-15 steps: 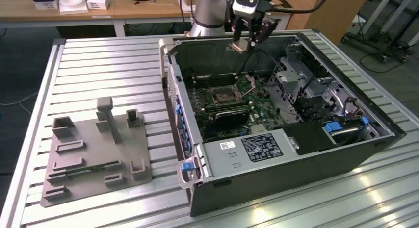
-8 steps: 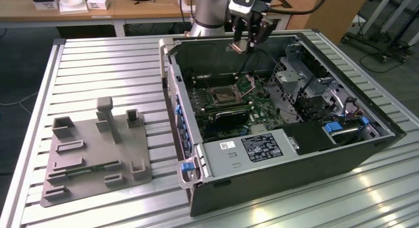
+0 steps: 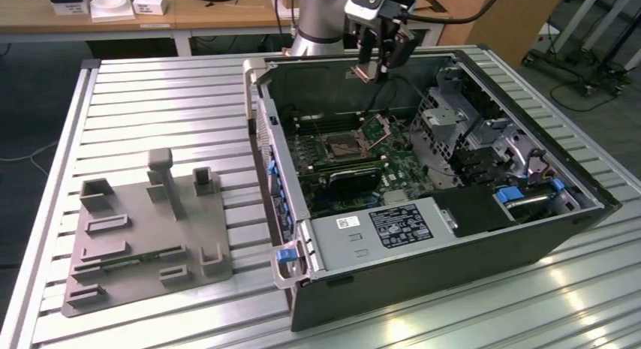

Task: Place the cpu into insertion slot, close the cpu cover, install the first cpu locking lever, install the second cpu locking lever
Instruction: 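Place the cpu into insertion slot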

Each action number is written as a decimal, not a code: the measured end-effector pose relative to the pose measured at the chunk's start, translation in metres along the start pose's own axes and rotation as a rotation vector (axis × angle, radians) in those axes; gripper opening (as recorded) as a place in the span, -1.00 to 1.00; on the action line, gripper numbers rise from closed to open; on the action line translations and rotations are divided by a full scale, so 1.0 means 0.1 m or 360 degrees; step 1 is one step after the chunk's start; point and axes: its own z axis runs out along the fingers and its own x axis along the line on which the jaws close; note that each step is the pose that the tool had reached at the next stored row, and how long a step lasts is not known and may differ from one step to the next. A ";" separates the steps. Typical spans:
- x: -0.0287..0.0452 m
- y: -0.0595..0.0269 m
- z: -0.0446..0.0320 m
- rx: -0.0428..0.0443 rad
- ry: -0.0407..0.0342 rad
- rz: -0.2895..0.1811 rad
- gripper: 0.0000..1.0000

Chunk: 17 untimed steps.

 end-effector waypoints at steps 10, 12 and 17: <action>0.000 -0.001 0.012 -0.0002 -0.0011 0.0121 0.08; 0.000 -0.001 0.015 -0.0003 -0.0013 0.0144 0.08; 0.000 -0.002 0.023 -0.0004 -0.0018 0.0200 0.08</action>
